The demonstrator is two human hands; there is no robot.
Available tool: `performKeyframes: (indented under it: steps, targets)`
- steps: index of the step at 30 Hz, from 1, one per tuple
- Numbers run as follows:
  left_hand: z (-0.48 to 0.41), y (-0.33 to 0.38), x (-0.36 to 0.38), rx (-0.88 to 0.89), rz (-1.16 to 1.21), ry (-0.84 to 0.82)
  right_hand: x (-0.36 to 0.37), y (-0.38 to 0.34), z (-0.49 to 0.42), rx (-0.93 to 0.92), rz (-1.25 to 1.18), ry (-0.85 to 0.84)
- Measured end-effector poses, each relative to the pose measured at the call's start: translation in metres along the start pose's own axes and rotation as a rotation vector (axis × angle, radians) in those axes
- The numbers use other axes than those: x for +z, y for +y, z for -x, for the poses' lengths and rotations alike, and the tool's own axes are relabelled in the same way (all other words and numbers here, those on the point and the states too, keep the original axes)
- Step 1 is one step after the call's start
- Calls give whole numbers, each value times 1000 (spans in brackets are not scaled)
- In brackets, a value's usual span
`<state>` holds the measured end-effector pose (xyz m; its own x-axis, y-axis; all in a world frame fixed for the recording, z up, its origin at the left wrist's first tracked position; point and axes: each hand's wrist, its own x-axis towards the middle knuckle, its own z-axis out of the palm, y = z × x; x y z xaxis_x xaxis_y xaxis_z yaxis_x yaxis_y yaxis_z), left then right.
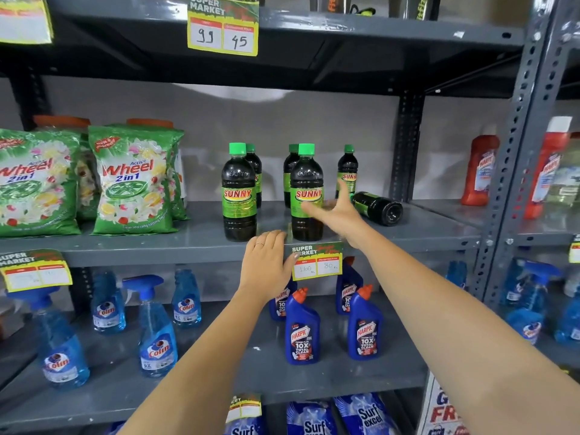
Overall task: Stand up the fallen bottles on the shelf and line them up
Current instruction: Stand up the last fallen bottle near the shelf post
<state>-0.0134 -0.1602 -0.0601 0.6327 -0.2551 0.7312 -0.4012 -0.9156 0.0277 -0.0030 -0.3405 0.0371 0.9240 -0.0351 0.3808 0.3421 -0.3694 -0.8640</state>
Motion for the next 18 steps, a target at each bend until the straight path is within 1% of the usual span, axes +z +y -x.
performKeyframes:
  steps: [2, 3, 5, 6, 7, 8, 9, 11, 13, 14, 16, 18]
  targets:
    - [2, 1, -6, -12, 139, 40, -17, -6, -2, -74, -115, 211]
    - [2, 4, -10, -31, 211, 89, -27, -8, -4, -109, -138, 321]
    - [2, 19, -21, -71, 259, 259, -51, -8, -12, -169, -98, 498]
    - [0, 30, -26, -66, 227, 353, -62, -5, -19, -184, -41, 557]
    - [-3, 44, -29, -34, 199, 413, -72, -1, -25, -192, 32, 586]
    - [-8, 59, -30, 24, 195, 427, -82, 4, -33, -192, 114, 590]
    - [-15, 73, -28, 99, 208, 395, -91, 12, -42, -183, 202, 570]
    - [-30, 97, -14, 236, 174, 267, -107, 30, -59, -139, 385, 493]
    - [-46, 115, 7, 315, 37, 112, -123, 46, -72, -68, 536, 412]
    - [-52, 121, 16, 322, -24, 33, -130, 51, -76, -26, 603, 365]
    - [-61, 127, 32, 277, -113, -92, -139, 56, -84, 65, 694, 259]
    - [-66, 132, 45, 218, -172, -123, -144, 58, -91, 141, 734, 119]
